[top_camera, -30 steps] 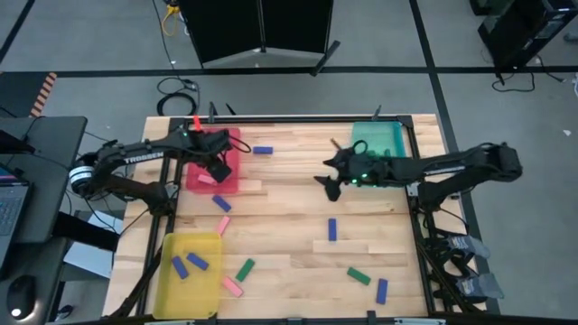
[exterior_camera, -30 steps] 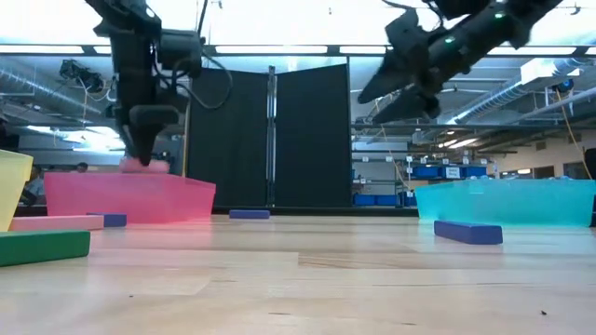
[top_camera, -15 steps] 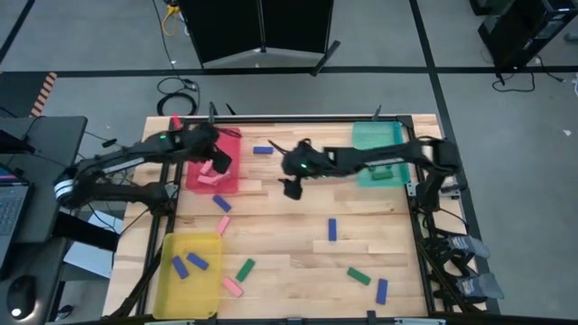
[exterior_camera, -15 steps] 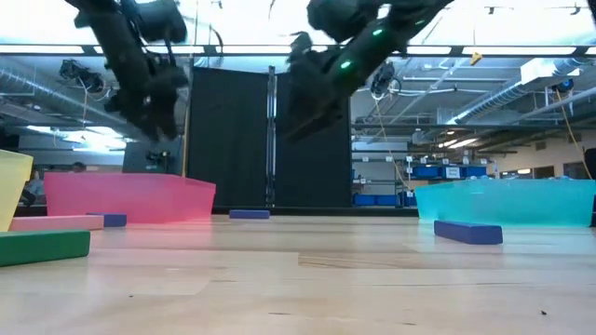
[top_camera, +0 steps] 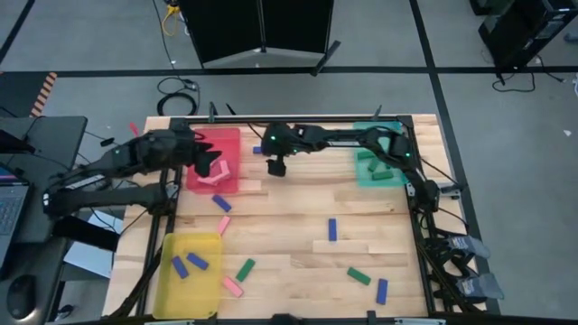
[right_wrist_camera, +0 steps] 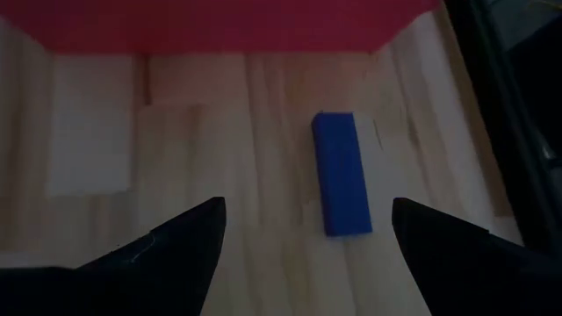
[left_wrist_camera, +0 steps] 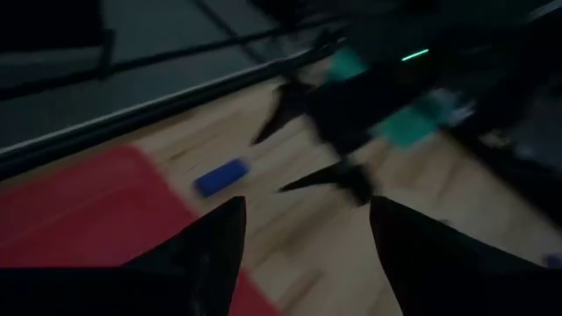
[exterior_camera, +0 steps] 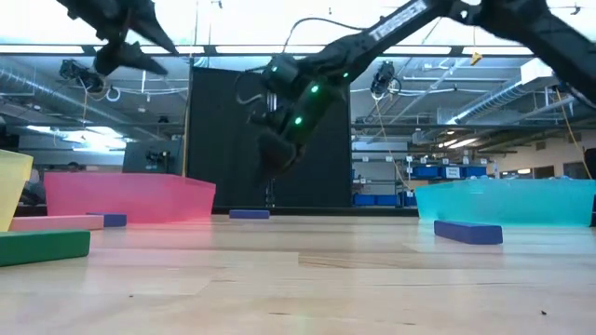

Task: Sort blocks
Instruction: Put the blue block into the yellow bin

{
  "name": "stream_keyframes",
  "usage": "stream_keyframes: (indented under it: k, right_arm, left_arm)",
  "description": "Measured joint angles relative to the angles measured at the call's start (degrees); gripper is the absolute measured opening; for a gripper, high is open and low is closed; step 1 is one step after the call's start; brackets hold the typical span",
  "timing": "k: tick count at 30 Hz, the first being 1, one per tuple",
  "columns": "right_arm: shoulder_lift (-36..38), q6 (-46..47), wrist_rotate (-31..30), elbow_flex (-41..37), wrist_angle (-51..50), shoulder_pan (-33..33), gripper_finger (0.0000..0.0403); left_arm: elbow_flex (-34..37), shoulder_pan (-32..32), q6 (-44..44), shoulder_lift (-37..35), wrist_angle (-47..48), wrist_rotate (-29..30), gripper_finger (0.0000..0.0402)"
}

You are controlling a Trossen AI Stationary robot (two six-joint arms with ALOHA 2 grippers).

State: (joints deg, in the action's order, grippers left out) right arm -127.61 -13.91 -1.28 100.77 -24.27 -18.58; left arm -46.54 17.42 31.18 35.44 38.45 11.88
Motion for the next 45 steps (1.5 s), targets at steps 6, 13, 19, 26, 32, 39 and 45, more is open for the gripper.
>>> stream_keyframes:
  k: [6, 13, 19, 26, 32, 39, 45]
  right_arm:
    - [-5.69, -2.68, -1.05, 8.16, -5.47, -0.79, 0.0336]
    - [-10.58, -4.87, 0.72, 15.87, -11.30, -1.94, 0.0335]
    - [-14.07, -6.76, 1.82, 20.77, -16.65, -3.85, 0.0333]
    - [-16.68, -7.02, 3.89, 24.72, -21.01, -4.88, 0.0317]
    - [-16.80, -7.96, 4.56, 24.37, -21.00, -4.82, 0.0292]
    - [-16.72, -9.69, 4.83, 24.37, -20.94, -4.79, 0.0228]
    - [-16.72, -9.48, 4.13, 24.37, -20.29, -4.79, 0.0165]
  left_arm:
    - [0.00, -4.26, 0.56, -1.34, -5.82, 0.04, 0.0250]
    - [-0.02, -7.56, 0.45, -1.38, -10.55, 0.09, 0.0250]
    - [-0.02, -9.16, 0.53, -1.37, -10.84, 0.40, 0.0250]
    - [-0.02, -9.67, 0.54, -1.33, -10.86, 1.11, 0.0250]
    - [-0.02, -9.67, 0.45, -1.33, -11.60, 1.18, 0.0250]
    - [-0.02, -9.67, -0.12, -1.33, -12.08, 1.22, 0.0250]
    - [-0.02, -9.67, -0.53, -1.33, -12.04, 1.35, 0.0250]
